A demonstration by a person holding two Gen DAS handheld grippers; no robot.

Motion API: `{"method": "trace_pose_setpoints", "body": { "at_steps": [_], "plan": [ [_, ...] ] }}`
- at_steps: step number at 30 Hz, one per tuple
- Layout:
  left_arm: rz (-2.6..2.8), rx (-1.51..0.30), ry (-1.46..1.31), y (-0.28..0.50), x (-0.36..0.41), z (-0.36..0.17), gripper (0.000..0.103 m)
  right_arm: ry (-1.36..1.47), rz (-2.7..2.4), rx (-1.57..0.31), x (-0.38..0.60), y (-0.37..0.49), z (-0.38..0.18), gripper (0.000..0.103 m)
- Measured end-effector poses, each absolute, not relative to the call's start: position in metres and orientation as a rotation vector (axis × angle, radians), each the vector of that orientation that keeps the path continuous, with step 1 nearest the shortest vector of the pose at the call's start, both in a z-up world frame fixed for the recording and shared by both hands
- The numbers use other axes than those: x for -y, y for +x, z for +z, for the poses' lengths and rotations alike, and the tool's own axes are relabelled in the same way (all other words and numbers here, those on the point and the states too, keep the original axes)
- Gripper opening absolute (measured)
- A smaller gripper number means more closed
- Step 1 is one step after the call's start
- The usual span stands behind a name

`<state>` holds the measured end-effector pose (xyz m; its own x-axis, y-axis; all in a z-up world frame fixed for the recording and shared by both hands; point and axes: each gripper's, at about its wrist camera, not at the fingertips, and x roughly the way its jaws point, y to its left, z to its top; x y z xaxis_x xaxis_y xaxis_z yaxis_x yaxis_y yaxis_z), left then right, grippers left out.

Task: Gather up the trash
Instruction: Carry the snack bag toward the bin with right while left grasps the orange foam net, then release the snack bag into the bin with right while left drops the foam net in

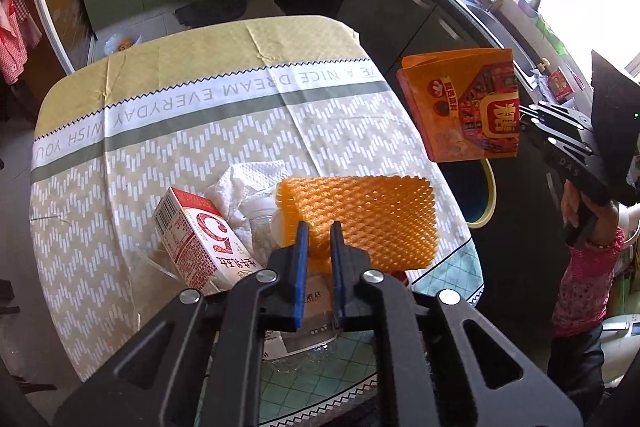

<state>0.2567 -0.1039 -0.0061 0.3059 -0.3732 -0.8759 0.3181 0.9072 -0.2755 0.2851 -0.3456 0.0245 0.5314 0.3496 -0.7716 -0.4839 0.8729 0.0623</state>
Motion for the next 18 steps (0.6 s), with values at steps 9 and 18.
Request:
{"method": "trace_pose_setpoints", "body": {
  "at_steps": [9, 18],
  "plan": [
    [-0.508, -1.053, 0.016, 0.237, 0.126, 0.042, 0.01, -0.102, 0.383, -0.865, 0.409, 0.261, 0.028, 0.001],
    [-0.539, -1.018, 0.069, 0.231, 0.156, 0.058, 0.01, -0.032, 0.163, -0.977, 0.495, 0.246, -0.03, 0.001]
  ]
}}
